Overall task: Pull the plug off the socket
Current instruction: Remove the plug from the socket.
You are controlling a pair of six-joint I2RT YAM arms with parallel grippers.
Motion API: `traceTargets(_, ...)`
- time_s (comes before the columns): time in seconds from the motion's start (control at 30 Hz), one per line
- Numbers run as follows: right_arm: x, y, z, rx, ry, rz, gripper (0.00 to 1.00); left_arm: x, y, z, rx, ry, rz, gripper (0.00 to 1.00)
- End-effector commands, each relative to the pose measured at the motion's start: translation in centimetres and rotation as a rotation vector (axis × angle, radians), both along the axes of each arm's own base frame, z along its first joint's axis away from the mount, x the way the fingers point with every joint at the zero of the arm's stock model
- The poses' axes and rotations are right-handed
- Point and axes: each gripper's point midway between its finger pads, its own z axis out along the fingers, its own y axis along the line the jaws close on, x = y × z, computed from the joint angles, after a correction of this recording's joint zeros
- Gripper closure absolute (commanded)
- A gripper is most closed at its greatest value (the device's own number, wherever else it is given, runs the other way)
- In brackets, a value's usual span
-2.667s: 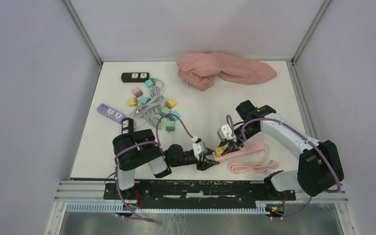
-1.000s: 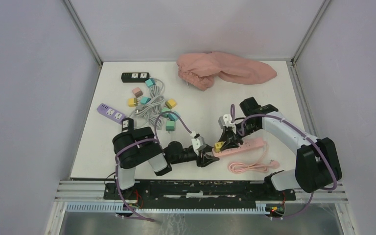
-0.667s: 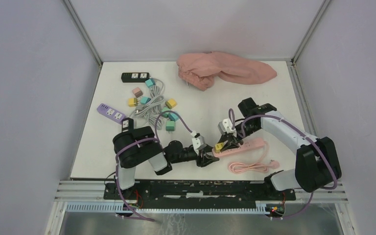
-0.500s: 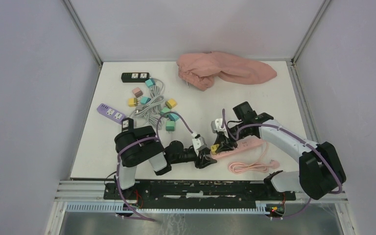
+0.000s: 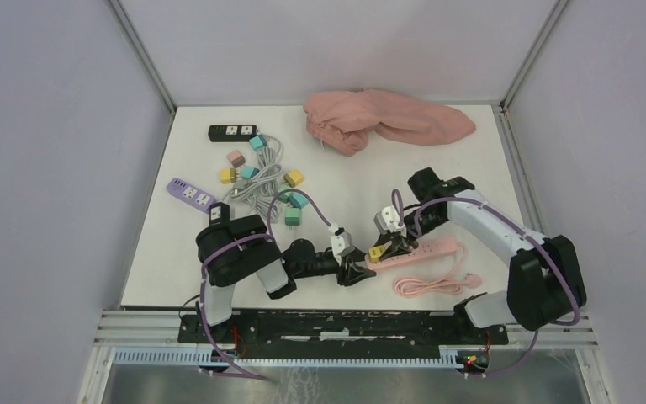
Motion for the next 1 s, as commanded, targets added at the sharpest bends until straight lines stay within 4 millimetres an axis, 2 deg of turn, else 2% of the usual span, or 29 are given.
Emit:
traceTargets(0.0, -6.5, 3.0, 4.3, 0.160, 0.201, 0.195, 1.00, 2.0, 2.2, -3.8, 0.114, 0.106, 0.131, 0.97)
traceTargets(0.07, -4.6, 4.3, 5.2, 0.188, 0.251, 0.116, 1.00, 2.0, 2.3, -4.0, 0.119, 0.116, 0.130, 0.97)
traceTargets(0.13, -1.5, 4.8, 5.6, 0.186, 0.276, -0.009, 1.00, 2.0, 2.3, -4.2, 0.123, 0.122, 0.134, 0.97)
traceTargets(0.2, 1.9, 4.2, 4.9, 0.146, 0.274, -0.200, 1.00, 2.0, 2.4, -4.4, 0.126, 0.125, 0.137, 0.97)
traceTargets(0.27, 3.4, 2.6, 4.3, 0.127, 0.191, -0.310, 1.00, 2.0, 2.4, -4.4, 0.128, 0.126, 0.138, 0.97)
traceTargets(0.33, 2.7, 1.0, 3.6, 0.076, 0.108, -0.287, 1.00, 2.1, 2.4, -4.5, 0.129, 0.123, 0.141, 0.97)
traceTargets(0.4, 0.5, 0.0, 3.5, 0.068, 0.013, -0.129, 1.00, 2.2, 2.5, -4.5, 0.130, 0.123, 0.143, 0.97)
traceTargets(0.47, -1.9, -0.2, 4.3, 0.098, 0.046, -0.028, 1.00, 2.2, 2.5, -4.4, 0.129, 0.122, 0.139, 0.97)
traceTargets(0.53, -2.3, -0.1, 4.9, 0.110, 0.092, -0.003, 1.00, 2.1, 2.5, -4.3, 0.126, 0.123, 0.135, 0.97)
traceTargets(0.67, -1.6, 0.1, 5.6, 0.105, 0.149, -0.027, 0.99, 2.4, 2.8, -4.2, 0.122, 0.130, 0.163, 0.95)
traceTargets(0.7, -1.5, 0.2, 5.9, 0.110, 0.162, -0.039, 0.99, 2.5, 2.9, -4.2, 0.122, 0.135, 0.175, 0.88)
traceTargets(0.87, 0.1, 0.0, 6.4, 0.108, 0.187, -0.133, 0.97, 3.0, 3.7, -3.4, 0.102, 0.154, 0.235, 0.36)
traceTargets(0.93, 0.7, -0.2, 6.4, 0.103, 0.196, -0.172, 0.97, 3.3, 4.1, -2.7, 0.087, 0.153, 0.263, 0.22)
traceTargets(0.97, 1.0, -0.3, 6.4, 0.102, 0.202, -0.189, 0.97, 3.4, 4.2, -2.4, 0.083, 0.151, 0.271, 0.18)
